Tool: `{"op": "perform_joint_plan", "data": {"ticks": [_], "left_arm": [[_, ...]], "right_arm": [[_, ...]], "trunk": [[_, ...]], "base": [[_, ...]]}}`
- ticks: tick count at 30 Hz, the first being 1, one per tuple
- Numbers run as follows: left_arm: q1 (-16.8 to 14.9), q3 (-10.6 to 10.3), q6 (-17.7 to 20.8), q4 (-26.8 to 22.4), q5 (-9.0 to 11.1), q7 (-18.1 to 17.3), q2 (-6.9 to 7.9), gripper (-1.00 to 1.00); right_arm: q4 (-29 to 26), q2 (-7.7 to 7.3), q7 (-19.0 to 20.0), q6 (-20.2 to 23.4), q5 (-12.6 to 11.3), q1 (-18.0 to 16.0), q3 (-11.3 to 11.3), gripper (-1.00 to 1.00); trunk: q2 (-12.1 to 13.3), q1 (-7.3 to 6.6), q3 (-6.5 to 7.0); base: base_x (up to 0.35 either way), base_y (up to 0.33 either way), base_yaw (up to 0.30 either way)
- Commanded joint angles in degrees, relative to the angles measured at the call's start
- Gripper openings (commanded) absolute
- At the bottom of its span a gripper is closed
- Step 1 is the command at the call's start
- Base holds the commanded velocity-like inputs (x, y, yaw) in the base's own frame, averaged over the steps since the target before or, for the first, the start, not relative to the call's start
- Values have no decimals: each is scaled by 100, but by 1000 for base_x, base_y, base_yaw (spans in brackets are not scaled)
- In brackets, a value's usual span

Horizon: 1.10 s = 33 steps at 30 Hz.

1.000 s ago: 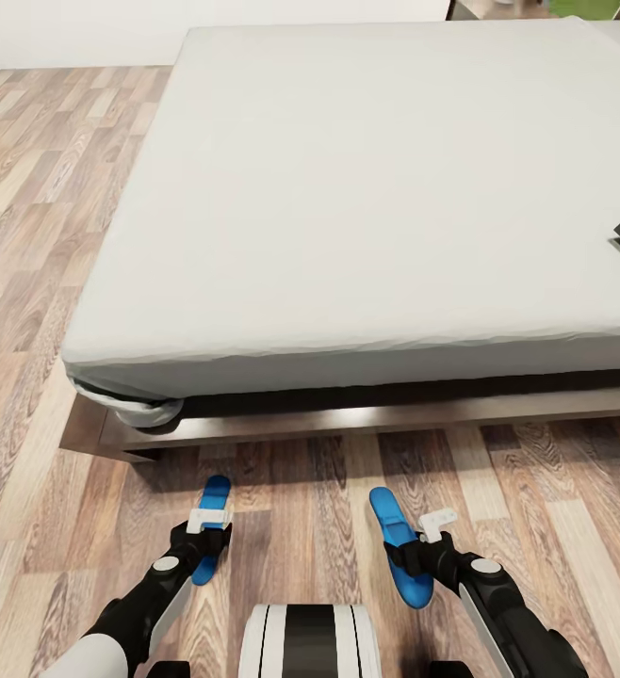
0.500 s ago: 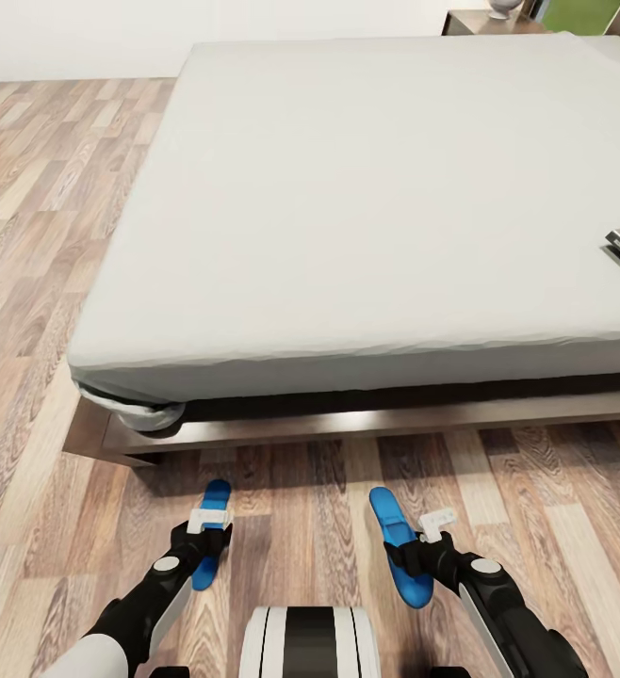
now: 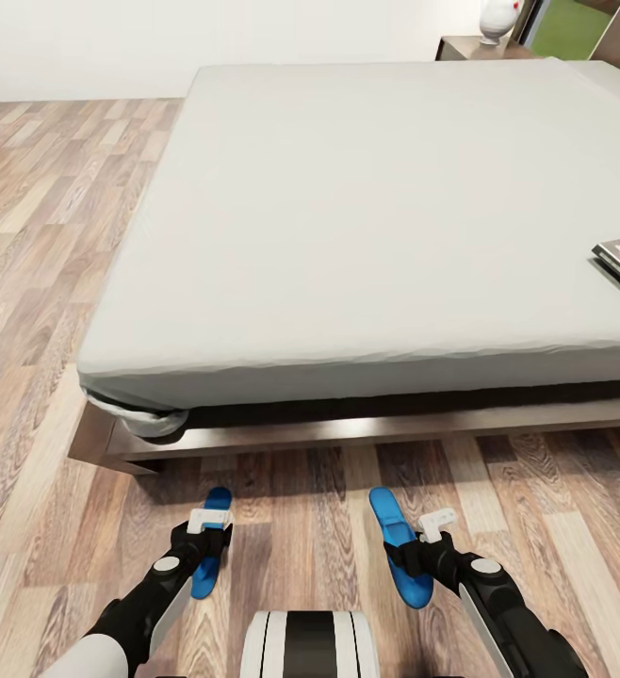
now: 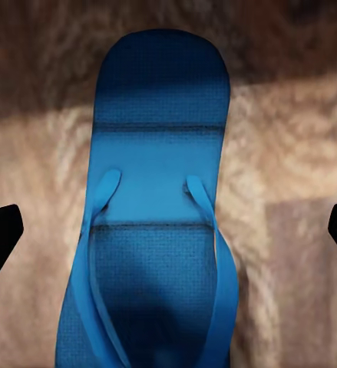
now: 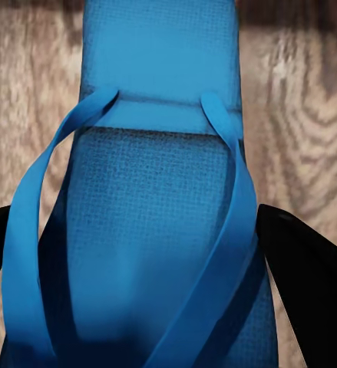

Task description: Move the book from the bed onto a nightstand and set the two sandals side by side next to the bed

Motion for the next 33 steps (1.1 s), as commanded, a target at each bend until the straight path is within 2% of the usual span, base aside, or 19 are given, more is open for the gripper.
{"op": "perform_joint_plan", "data": {"ticks": [1,15,33], "left_arm": [[-1,-48,0,-5,63,45,7,100],[1,-53,-20,-5,65,72,4,100],[1,-57,-29,-5,53,47,3,100]], "right_arm": [[-8,-4,1,35,-24,-2,5,-100],[-8,-4,-8,35,-24,-2,8,-100],[-8,13,-38,35,-24,-2,12,-100]], "trunk": [[-1,-1,-3],[-1,-1,-3],[-1,-1,-3]], "base": [[0,0,0],[0,5,0],[-8,111,0]]}}
